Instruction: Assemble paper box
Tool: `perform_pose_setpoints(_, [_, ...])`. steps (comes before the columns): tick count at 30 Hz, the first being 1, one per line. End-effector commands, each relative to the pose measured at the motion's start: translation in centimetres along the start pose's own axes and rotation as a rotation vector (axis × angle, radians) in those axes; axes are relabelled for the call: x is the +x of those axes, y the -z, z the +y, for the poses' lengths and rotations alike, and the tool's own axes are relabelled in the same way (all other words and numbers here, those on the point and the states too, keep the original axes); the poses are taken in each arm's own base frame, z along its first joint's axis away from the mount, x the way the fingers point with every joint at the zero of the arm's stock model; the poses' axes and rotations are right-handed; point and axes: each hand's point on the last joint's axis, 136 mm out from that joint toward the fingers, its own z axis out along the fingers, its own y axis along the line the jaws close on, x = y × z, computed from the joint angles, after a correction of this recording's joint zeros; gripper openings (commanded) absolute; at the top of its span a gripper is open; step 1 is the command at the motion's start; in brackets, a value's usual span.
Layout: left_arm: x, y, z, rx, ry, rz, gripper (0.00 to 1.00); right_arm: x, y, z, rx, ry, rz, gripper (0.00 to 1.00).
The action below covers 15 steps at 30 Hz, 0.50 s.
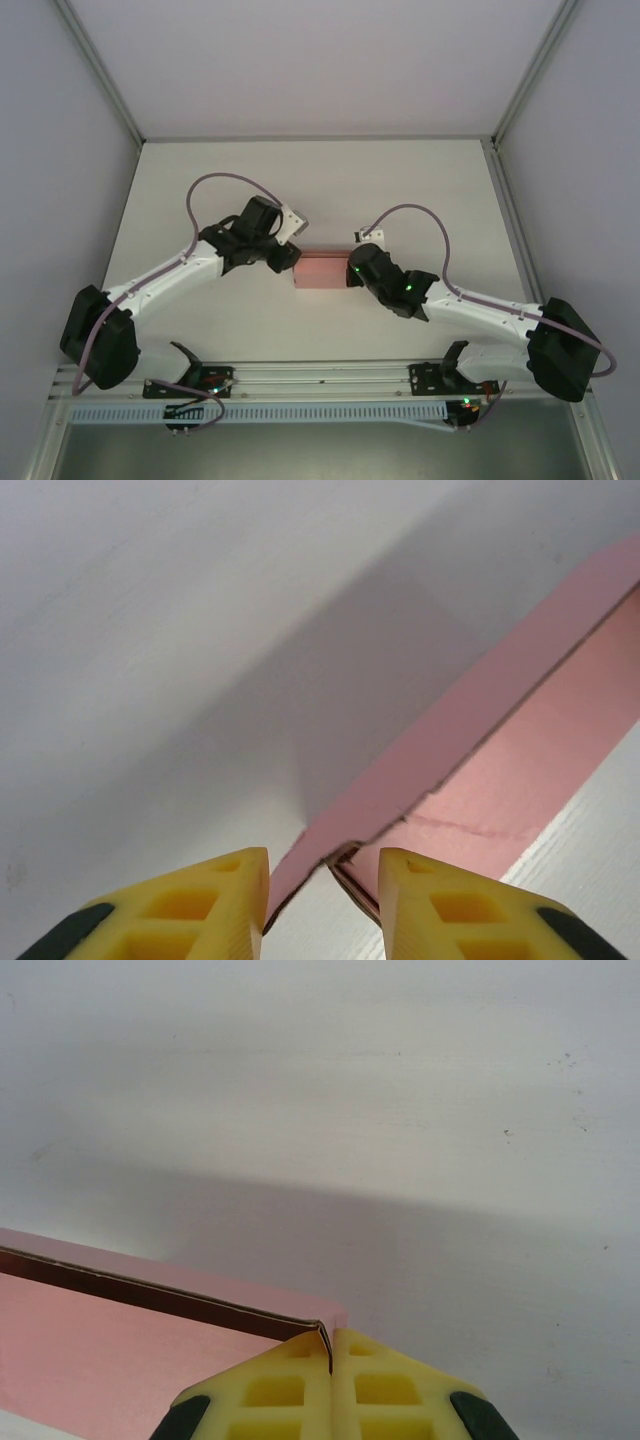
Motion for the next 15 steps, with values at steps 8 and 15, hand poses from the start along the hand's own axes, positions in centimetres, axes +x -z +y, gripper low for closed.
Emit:
perform_pose_setpoints(8, [1.7,-0.5,-1.2,-0.026,0.035,0.091,0.18,3.1,-0.4,-1.3,0.063,0.024,0.106,0.0])
perform_pose_setpoints(15, [2.4,-0.3,-1.4,-0.044,0.149,0.131,0.27,3.4,-0.1,-1.7,0.129,0.048,0.106,0.0])
